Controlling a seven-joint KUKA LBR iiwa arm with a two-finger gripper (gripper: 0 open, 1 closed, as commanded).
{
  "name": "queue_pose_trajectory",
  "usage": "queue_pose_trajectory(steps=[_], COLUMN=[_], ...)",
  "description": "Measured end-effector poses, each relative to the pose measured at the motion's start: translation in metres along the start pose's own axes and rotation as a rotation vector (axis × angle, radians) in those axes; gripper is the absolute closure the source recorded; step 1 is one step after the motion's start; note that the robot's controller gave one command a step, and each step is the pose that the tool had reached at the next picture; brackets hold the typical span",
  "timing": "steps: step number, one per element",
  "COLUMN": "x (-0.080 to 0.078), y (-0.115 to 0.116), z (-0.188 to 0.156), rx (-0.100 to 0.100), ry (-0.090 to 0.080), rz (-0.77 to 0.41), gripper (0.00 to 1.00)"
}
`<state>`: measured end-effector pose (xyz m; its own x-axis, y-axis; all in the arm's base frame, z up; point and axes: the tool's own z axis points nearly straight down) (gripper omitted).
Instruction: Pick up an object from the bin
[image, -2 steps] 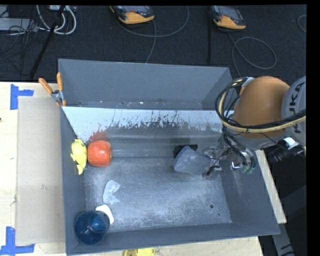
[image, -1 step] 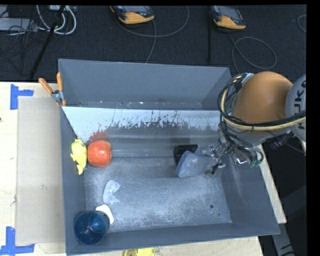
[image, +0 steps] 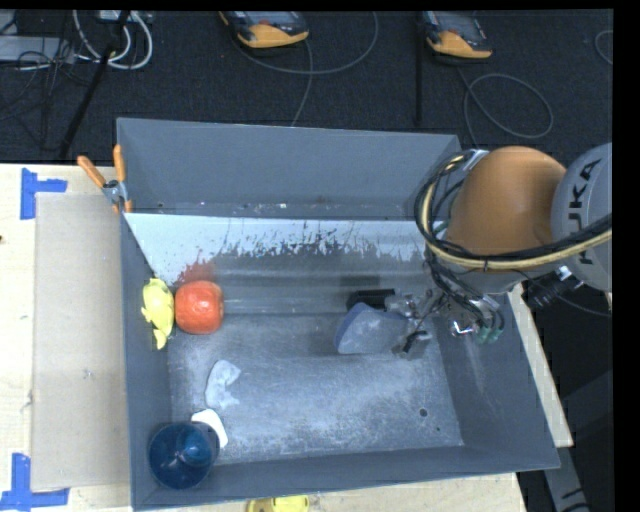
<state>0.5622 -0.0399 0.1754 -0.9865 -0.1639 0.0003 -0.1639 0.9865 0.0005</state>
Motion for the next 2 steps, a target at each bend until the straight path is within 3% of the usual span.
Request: queue_pose_trajectory(steps=[1,2], x=[-0.012,-0.016], y=[0.007,-0.007], z=[-0.005,-0.047], rx=[-0.001,-0.002], ry=[-0.002,0.005], rz=[0.166,0.0], gripper=[1.0,1.0])
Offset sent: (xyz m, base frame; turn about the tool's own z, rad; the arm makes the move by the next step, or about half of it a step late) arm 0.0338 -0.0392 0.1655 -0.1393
